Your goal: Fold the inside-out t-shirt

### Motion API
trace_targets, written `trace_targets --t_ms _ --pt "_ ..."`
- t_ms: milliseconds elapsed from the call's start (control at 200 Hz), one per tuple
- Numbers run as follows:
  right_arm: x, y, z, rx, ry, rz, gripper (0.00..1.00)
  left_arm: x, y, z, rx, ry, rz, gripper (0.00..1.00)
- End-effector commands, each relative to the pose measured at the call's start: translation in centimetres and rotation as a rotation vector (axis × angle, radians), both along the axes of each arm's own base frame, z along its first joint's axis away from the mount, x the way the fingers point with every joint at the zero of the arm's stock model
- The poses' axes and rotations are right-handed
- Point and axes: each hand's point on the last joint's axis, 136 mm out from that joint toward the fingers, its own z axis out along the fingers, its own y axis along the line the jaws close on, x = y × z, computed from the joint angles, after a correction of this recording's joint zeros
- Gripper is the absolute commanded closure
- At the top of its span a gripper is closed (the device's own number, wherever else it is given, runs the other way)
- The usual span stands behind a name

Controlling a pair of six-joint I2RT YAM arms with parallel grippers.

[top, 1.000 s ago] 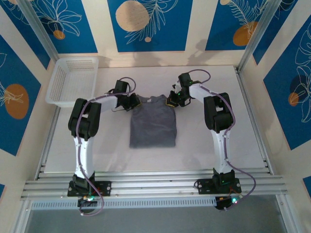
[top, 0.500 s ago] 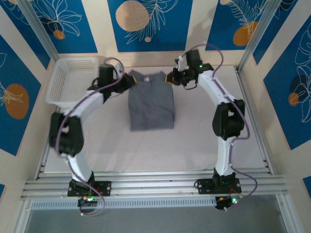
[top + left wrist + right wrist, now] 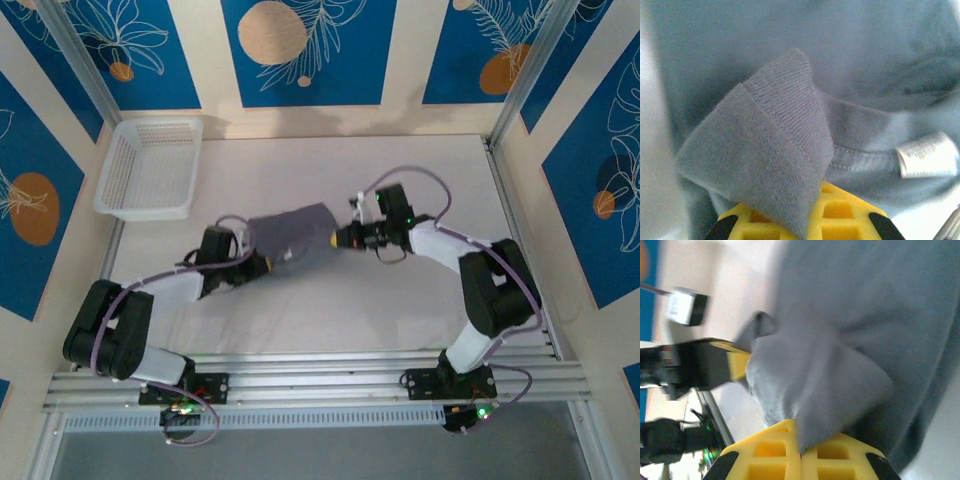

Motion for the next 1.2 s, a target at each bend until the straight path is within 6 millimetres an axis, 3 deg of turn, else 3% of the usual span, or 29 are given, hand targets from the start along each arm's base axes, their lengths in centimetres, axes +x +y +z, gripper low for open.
trace_targets --t_ms 0,140,225,365,490,590,710,850,930,1010,1085,1190 --pt "-1.2 0.6 2.1 0.114 -0.031 0.026 1.00 1.8 -0.6 3.7 -0.012 -0.145 -0.011 1.00" --pt "-2.1 0.3 2.5 0.112 -0.031 0.006 1.00 2.4 1.1 4.9 0.102 -0.201 0.020 1.00" --pt "-1.3 0.0 4.0 0.106 -0.079 -0.018 1.00 3.3 1.2 7.1 0.112 -0.290 0.018 1.00" --pt "1.9 -0.8 6.9 0.066 -0.187 -0.128 1.00 5.0 1.9 11.2 0.133 -0.435 0.063 1.00" --pt "5.5 -1.5 6.9 -0.008 -0.205 -0.186 1.00 7.1 3.8 12.8 0.239 -0.518 0.157 1.00" --pt "8.3 -1.4 5.4 -0.032 -0.209 -0.201 1.00 9.5 3.6 12.0 0.314 -0.506 0.132 1.00" --pt "11.2 -1.3 2.4 -0.065 -0.180 -0.221 1.00 12.5 2.6 9.2 0.365 -0.462 0.080 1.00" --pt "12.3 -1.0 -1.3 -0.077 -0.117 -0.218 1.00 15.0 2.7 5.3 0.385 -0.408 0.067 0.97" --pt "12.1 -1.0 -2.1 -0.089 -0.082 -0.198 0.79 15.4 2.7 3.6 0.377 -0.382 0.065 0.86" --pt "11.9 -1.5 -1.0 -0.097 -0.077 -0.211 0.61 15.2 2.7 3.6 0.350 -0.359 0.059 0.69" --pt "11.6 -2.5 1.2 -0.118 -0.115 -0.250 0.52 14.6 3.0 5.3 0.347 -0.362 0.062 0.60" --pt "10.3 -3.8 4.1 -0.166 -0.185 -0.296 0.50 12.9 4.1 8.6 0.365 -0.382 0.085 0.49"
